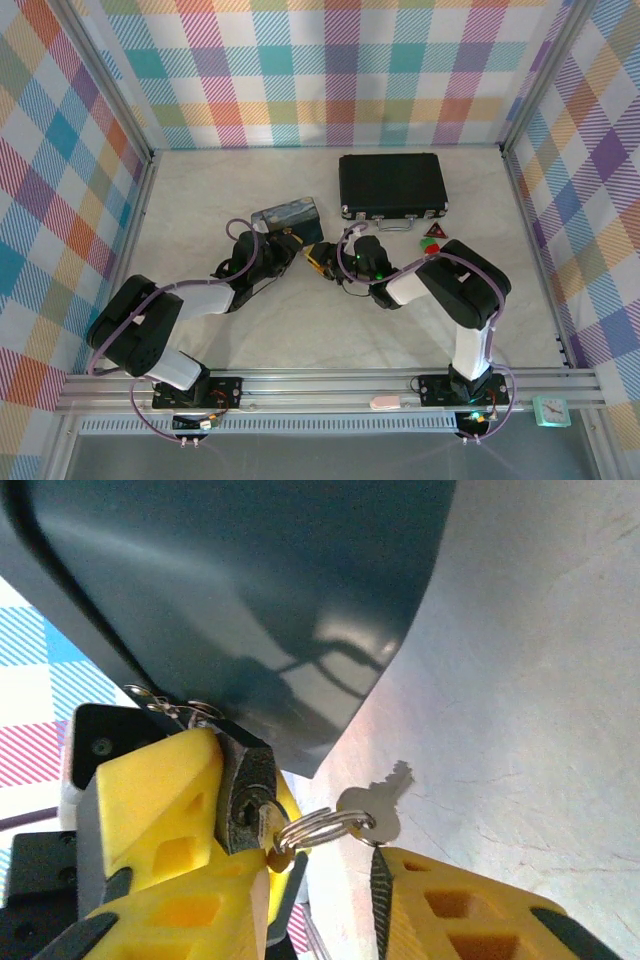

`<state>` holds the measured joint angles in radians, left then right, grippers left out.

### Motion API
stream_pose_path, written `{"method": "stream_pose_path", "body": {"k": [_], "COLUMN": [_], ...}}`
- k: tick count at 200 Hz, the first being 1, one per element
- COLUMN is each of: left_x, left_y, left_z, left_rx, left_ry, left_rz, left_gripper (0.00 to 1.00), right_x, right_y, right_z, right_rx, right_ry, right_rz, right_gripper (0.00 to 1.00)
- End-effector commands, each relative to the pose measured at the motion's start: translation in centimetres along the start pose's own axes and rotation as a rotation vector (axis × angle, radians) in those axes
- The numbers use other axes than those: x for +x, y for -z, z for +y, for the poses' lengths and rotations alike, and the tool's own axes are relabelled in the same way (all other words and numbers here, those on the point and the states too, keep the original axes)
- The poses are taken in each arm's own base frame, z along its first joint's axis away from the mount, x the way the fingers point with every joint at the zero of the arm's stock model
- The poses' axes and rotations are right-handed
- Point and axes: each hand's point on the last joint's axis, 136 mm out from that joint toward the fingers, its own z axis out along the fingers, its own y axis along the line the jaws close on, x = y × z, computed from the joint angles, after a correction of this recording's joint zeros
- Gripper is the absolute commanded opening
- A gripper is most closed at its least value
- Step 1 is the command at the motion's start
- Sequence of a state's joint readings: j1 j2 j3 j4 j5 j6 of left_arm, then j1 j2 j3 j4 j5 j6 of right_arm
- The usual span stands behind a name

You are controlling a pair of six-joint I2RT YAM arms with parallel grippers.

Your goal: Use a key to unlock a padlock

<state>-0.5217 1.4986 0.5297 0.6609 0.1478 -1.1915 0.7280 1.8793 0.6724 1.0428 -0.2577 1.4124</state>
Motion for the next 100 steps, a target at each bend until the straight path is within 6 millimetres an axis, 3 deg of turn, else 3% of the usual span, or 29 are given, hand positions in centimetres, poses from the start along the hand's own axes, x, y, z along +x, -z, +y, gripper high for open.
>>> {"method": "stream_pose_path", "body": {"k": [1,69,100], "left_x": [0.2,0.8,0.9], "left_y": [0.1,0.7,0.9], "left_z": [-2.6,-2.7,-2.7], "left_rx": [0.121,0.138,0.142], "left_ry": [0.043,0.058,0.055], "left_rz": [0.012,0.023,0.026], "left_gripper": [0.0,0.0,0.0], "right_x": [-0.5,-1.6,-1.6], "right_y": [0.1,0.4,0.0], "right_z": [1.4,2.6,3.2], "right_rx": [-0.073,-0.144,-0.161], "right_ry": [0.003,-0.013,-0.021], "right_rz": [-0.038,-0.09,-0.078], "right_gripper": [0.3,0.25,0.1]}}
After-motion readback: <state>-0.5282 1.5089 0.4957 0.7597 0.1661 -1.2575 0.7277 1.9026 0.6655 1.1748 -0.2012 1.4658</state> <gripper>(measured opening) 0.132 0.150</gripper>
